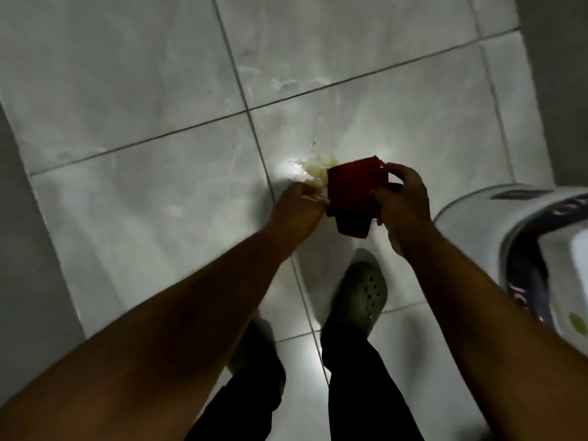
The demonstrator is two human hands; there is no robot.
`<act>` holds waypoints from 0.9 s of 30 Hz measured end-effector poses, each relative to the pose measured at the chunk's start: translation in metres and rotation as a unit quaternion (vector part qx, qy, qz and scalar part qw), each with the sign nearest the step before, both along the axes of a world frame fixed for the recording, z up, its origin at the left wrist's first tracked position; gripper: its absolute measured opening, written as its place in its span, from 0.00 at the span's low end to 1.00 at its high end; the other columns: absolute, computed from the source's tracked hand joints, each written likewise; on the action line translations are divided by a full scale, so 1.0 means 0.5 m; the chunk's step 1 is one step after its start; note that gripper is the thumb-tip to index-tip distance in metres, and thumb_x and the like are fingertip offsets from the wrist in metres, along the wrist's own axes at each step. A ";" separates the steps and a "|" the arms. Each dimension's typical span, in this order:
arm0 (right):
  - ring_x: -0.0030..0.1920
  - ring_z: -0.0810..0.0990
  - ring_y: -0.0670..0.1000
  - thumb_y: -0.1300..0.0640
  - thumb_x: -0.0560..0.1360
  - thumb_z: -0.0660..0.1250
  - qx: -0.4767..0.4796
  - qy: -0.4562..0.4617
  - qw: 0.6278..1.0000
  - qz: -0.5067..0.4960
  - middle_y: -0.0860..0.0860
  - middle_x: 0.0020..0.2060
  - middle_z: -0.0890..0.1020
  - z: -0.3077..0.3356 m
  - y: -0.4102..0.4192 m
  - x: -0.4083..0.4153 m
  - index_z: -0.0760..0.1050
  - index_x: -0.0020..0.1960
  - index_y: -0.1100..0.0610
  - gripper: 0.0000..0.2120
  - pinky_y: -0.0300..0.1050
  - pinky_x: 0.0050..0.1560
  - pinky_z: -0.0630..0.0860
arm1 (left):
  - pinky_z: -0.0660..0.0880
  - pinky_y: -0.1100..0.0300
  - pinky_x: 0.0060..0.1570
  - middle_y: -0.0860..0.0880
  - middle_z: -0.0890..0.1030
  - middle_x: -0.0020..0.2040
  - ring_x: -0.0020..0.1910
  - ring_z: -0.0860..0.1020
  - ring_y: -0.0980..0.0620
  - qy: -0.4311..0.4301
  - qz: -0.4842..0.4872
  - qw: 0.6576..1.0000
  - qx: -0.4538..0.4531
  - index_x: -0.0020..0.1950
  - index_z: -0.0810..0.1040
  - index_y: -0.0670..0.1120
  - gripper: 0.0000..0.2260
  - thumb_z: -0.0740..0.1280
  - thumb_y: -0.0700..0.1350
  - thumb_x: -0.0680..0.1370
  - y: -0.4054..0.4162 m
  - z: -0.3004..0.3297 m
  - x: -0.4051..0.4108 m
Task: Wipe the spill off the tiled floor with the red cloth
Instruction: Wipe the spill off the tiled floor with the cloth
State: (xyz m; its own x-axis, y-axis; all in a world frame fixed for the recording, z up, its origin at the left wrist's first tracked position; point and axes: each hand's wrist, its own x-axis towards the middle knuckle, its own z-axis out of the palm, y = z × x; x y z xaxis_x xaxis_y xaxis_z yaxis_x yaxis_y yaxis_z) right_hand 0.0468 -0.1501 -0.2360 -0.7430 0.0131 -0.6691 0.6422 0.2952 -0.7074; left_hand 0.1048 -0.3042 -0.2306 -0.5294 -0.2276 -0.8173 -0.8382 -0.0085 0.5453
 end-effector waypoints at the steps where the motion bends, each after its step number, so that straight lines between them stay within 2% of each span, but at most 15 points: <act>1: 0.45 0.79 0.54 0.68 0.72 0.64 0.015 0.001 1.000 0.007 0.56 0.52 0.79 -0.041 -0.027 0.004 0.68 0.63 0.50 0.23 0.34 0.26 0.71 | 0.77 0.55 0.51 0.48 0.81 0.56 0.54 0.80 0.46 0.006 -0.051 0.997 -0.058 0.61 0.76 0.50 0.14 0.68 0.49 0.76 -0.037 -0.036 0.021; 2: 0.44 0.79 0.53 0.68 0.73 0.63 0.026 0.002 1.000 0.006 0.54 0.49 0.79 -0.074 -0.045 0.006 0.68 0.62 0.49 0.22 0.34 0.26 0.71 | 0.75 0.55 0.56 0.46 0.79 0.62 0.59 0.79 0.46 0.016 -0.131 0.982 -0.134 0.66 0.74 0.49 0.19 0.67 0.53 0.77 -0.072 -0.069 0.040; 4: 0.37 0.78 0.50 0.64 0.74 0.65 0.039 0.011 0.999 0.005 0.51 0.42 0.77 -0.141 -0.088 0.010 0.67 0.58 0.46 0.18 0.35 0.24 0.70 | 0.69 0.50 0.67 0.44 0.73 0.71 0.70 0.71 0.43 0.048 -0.271 0.912 -0.303 0.73 0.67 0.47 0.27 0.61 0.58 0.78 -0.153 -0.139 0.084; 6: 0.30 0.75 0.49 0.67 0.71 0.65 0.053 0.031 0.998 -0.003 0.52 0.37 0.76 -0.198 -0.114 0.010 0.66 0.53 0.45 0.20 0.39 0.23 0.69 | 0.61 0.46 0.73 0.41 0.65 0.77 0.77 0.61 0.41 0.055 -0.327 0.847 -0.416 0.77 0.61 0.47 0.30 0.56 0.61 0.79 -0.229 -0.203 0.119; 8: 0.30 0.74 0.51 0.69 0.69 0.63 0.071 0.037 0.997 -0.013 0.53 0.37 0.75 -0.244 -0.125 0.010 0.66 0.53 0.46 0.22 0.43 0.27 0.70 | 0.55 0.44 0.75 0.40 0.56 0.80 0.79 0.53 0.39 0.046 -0.344 0.819 -0.456 0.79 0.55 0.46 0.34 0.54 0.63 0.79 -0.286 -0.259 0.139; 9: 0.33 0.76 0.54 0.68 0.69 0.63 0.093 0.047 0.995 -0.010 0.54 0.39 0.76 -0.270 -0.128 0.014 0.67 0.56 0.49 0.21 0.47 0.31 0.73 | 0.52 0.44 0.76 0.40 0.53 0.80 0.80 0.50 0.39 0.045 -0.349 0.814 -0.462 0.80 0.52 0.46 0.35 0.53 0.64 0.79 -0.310 -0.287 0.145; 10: 0.39 0.78 0.58 0.67 0.70 0.63 0.152 0.071 0.986 0.016 0.56 0.43 0.76 -0.294 -0.126 0.019 0.68 0.59 0.53 0.20 0.50 0.39 0.75 | 0.49 0.44 0.77 0.39 0.50 0.81 0.80 0.47 0.39 0.049 -0.359 0.807 -0.467 0.80 0.49 0.45 0.36 0.52 0.65 0.78 -0.328 -0.313 0.147; 11: 0.48 0.78 0.61 0.64 0.72 0.64 0.244 0.106 0.961 0.069 0.59 0.49 0.76 -0.318 -0.121 0.026 0.69 0.62 0.57 0.19 0.52 0.48 0.75 | 0.47 0.44 0.77 0.39 0.48 0.81 0.80 0.46 0.39 0.053 -0.372 0.797 -0.472 0.80 0.47 0.45 0.38 0.51 0.66 0.78 -0.340 -0.337 0.149; 13: 0.65 0.70 0.65 0.57 0.75 0.63 0.382 0.179 0.884 0.202 0.65 0.64 0.71 -0.350 -0.120 0.054 0.69 0.66 0.63 0.20 0.52 0.65 0.68 | 0.45 0.43 0.77 0.39 0.46 0.81 0.80 0.44 0.39 0.064 -0.389 0.782 -0.482 0.80 0.45 0.44 0.39 0.50 0.67 0.78 -0.353 -0.376 0.146; 15: 0.73 0.61 0.65 0.50 0.78 0.60 0.386 0.216 0.842 0.308 0.66 0.73 0.63 -0.375 -0.139 0.089 0.66 0.70 0.64 0.25 0.56 0.74 0.59 | 0.44 0.43 0.77 0.39 0.45 0.81 0.80 0.43 0.39 0.076 -0.384 0.781 -0.486 0.80 0.43 0.44 0.40 0.50 0.67 0.77 -0.359 -0.411 0.138; 17: 0.77 0.51 0.64 0.45 0.80 0.56 0.378 0.204 0.812 0.396 0.64 0.77 0.53 -0.403 -0.165 0.125 0.58 0.75 0.64 0.30 0.59 0.77 0.50 | 0.44 0.42 0.77 0.38 0.44 0.81 0.80 0.43 0.38 0.082 -0.376 0.780 -0.493 0.80 0.43 0.43 0.41 0.48 0.68 0.77 -0.361 -0.440 0.132; 19: 0.78 0.44 0.62 0.42 0.80 0.53 0.386 0.180 0.793 0.435 0.63 0.78 0.47 -0.429 -0.173 0.156 0.50 0.77 0.64 0.35 0.59 0.77 0.45 | 0.44 0.42 0.77 0.38 0.45 0.81 0.80 0.43 0.38 0.092 -0.373 0.778 -0.497 0.80 0.44 0.43 0.41 0.47 0.68 0.77 -0.363 -0.461 0.125; 22: 0.78 0.43 0.61 0.38 0.78 0.54 0.389 0.202 0.762 0.477 0.61 0.78 0.47 -0.444 -0.144 0.167 0.48 0.77 0.63 0.39 0.58 0.76 0.44 | 0.43 0.42 0.77 0.38 0.47 0.80 0.79 0.45 0.37 0.123 -0.373 0.768 -0.506 0.80 0.46 0.43 0.42 0.47 0.70 0.76 -0.370 -0.486 0.117; 25: 0.79 0.43 0.56 0.33 0.77 0.46 0.365 0.223 0.711 0.557 0.55 0.79 0.47 -0.438 -0.085 0.126 0.46 0.78 0.56 0.39 0.57 0.77 0.44 | 0.44 0.42 0.77 0.37 0.50 0.80 0.79 0.48 0.36 0.133 -0.357 0.762 -0.523 0.80 0.49 0.42 0.42 0.47 0.70 0.76 -0.377 -0.505 0.112; 27: 0.78 0.43 0.57 0.32 0.76 0.43 0.358 0.231 0.685 0.591 0.53 0.79 0.47 -0.433 -0.050 0.085 0.45 0.78 0.54 0.39 0.59 0.76 0.45 | 0.46 0.42 0.76 0.36 0.51 0.80 0.79 0.49 0.35 0.131 -0.337 0.763 -0.536 0.80 0.50 0.42 0.42 0.48 0.71 0.76 -0.384 -0.510 0.109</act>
State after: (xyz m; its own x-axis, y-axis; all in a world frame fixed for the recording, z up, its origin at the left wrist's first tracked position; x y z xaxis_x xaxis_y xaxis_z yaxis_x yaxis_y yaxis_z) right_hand 0.0895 -0.1749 -0.4526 -0.6480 -0.5788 -0.4951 -0.5884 0.7932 -0.1572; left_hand 0.1595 -0.4961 -0.4855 -0.9347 -0.2948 -0.1987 -0.3164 0.9447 0.0865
